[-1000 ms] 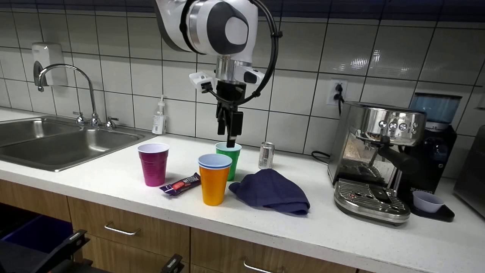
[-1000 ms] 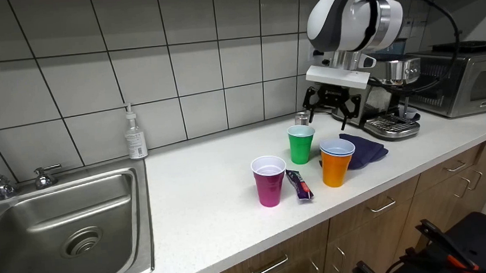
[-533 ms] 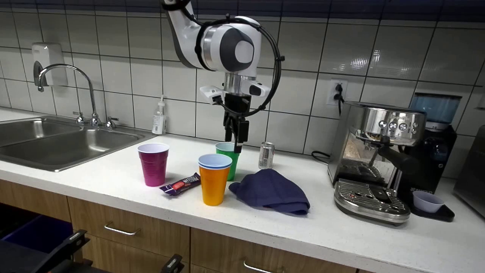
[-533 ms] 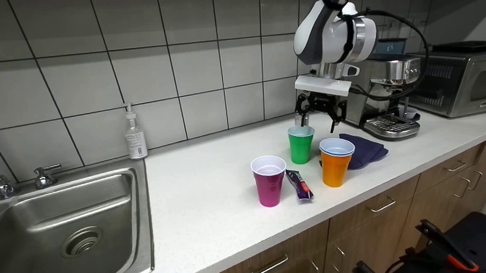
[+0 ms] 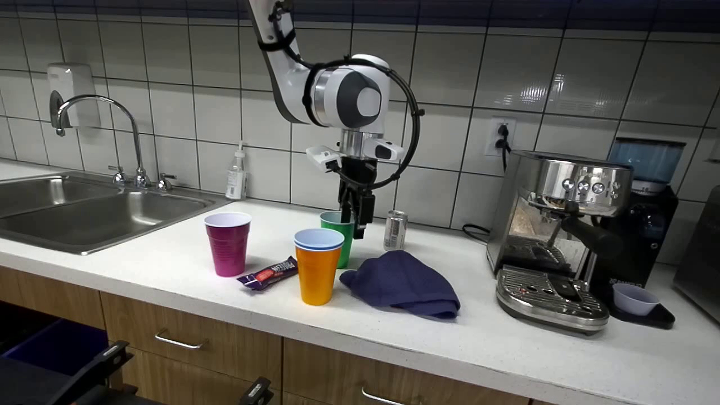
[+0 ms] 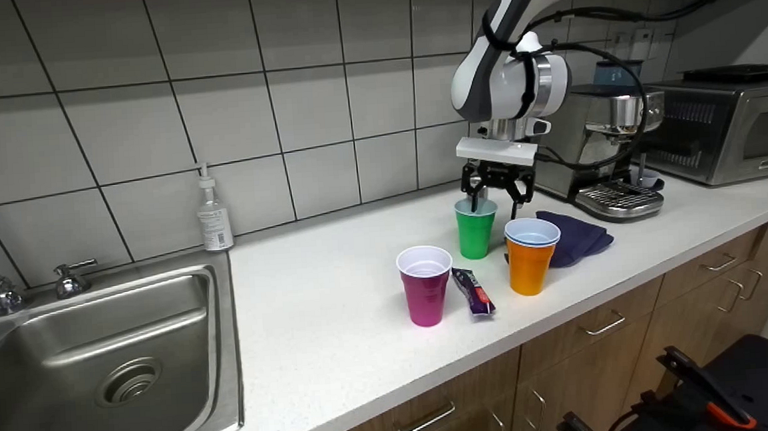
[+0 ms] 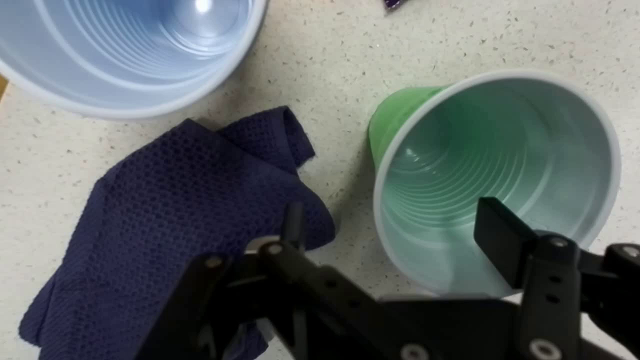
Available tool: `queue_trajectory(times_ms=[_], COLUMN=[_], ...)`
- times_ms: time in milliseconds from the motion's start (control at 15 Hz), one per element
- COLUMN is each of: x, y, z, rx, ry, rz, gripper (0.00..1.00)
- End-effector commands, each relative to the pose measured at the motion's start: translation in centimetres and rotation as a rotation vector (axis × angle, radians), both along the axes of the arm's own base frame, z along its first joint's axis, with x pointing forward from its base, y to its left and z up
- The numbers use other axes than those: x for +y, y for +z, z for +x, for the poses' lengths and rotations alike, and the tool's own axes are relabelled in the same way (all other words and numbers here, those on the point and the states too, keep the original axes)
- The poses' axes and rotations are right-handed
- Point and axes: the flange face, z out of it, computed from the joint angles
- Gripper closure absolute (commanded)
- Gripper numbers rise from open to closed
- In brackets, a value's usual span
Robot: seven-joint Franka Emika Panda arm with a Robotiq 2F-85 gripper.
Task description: Stack the cups together
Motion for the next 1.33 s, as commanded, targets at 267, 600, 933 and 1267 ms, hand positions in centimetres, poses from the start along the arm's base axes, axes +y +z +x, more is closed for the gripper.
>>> queue_trajectory(times_ms=[267, 600, 933, 1267], x=[-0.6, -0.8, -0.4, 0.6], y=[-0.2, 0.4, 2.4, 5.0], z=[1.5, 1.3, 0.8, -0.4], rx=[0.035, 0.03, -0.005, -0.045], ry=[-0.012, -0.011, -0.007, -0.001], rz=[-0.002, -0.003, -0.006, -0.006], gripper=[0.73, 1.0, 0.99, 0.99])
